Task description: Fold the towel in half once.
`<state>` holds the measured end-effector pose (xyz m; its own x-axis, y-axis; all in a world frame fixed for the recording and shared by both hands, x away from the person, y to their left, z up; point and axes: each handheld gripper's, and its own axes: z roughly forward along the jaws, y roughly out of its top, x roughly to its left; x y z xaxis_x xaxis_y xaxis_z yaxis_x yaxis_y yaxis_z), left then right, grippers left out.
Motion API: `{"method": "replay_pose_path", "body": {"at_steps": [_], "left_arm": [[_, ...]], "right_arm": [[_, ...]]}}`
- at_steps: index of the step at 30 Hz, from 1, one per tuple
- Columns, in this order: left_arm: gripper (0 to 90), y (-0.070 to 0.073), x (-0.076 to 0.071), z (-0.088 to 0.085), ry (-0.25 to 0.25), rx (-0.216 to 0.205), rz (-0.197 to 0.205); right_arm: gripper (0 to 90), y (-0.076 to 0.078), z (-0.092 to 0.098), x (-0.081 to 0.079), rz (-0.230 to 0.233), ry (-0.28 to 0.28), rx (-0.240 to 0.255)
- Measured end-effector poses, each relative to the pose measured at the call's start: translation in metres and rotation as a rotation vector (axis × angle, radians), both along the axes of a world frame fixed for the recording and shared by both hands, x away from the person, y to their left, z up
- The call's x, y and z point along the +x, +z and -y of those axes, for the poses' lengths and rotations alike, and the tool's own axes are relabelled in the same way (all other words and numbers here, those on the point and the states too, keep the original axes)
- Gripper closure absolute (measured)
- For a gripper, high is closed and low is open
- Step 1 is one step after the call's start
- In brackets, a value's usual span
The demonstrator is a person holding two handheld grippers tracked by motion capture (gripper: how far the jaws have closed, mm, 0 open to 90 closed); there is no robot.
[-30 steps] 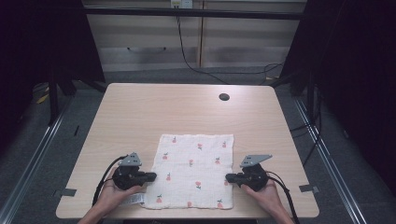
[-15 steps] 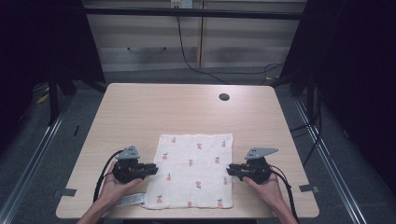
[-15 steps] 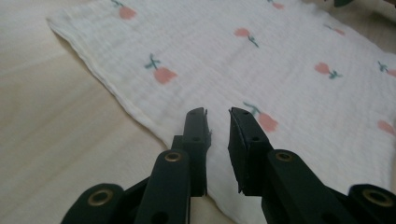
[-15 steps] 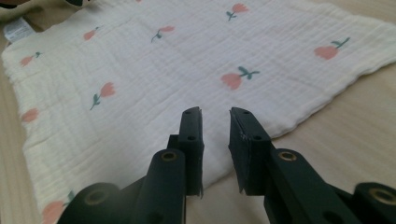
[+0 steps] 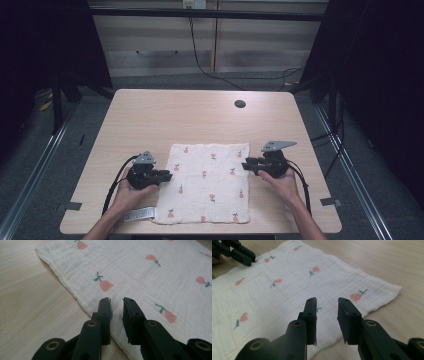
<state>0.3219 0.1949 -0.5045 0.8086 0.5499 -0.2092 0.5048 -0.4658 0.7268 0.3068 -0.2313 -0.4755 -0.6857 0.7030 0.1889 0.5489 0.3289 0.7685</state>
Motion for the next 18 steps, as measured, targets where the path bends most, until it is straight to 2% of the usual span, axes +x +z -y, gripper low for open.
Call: {"method": "replay_pose_path", "body": {"at_steps": [6, 8, 11, 14, 18], "left_arm": [[76.4, -0.001, -0.002, 0.002, -0.004, 0.001, 0.013], [77.2, -0.002, -0.001, 0.0, -0.001, -0.006, 0.009], [77.6, -0.002, -0.002, 0.001, 0.001, 0.001, 0.018], [77.5, -0.001, -0.003, 0.001, -0.002, 0.004, 0.023], [77.3, -0.002, -0.003, 0.001, -0.002, 0.0, 0.019]], "right_arm": [[66.2, 0.002, 0.0, 0.026, 0.0, -0.027, -0.009], [65.8, 0.002, 0.001, 0.032, 0.004, -0.021, 0.013], [64.2, 0.004, 0.003, 0.043, 0.006, -0.048, -0.017], [63.3, 0.006, 0.009, 0.053, 0.013, -0.087, -0.014], [62.6, 0.002, 0.013, 0.066, -0.015, -0.108, -0.029]]}}
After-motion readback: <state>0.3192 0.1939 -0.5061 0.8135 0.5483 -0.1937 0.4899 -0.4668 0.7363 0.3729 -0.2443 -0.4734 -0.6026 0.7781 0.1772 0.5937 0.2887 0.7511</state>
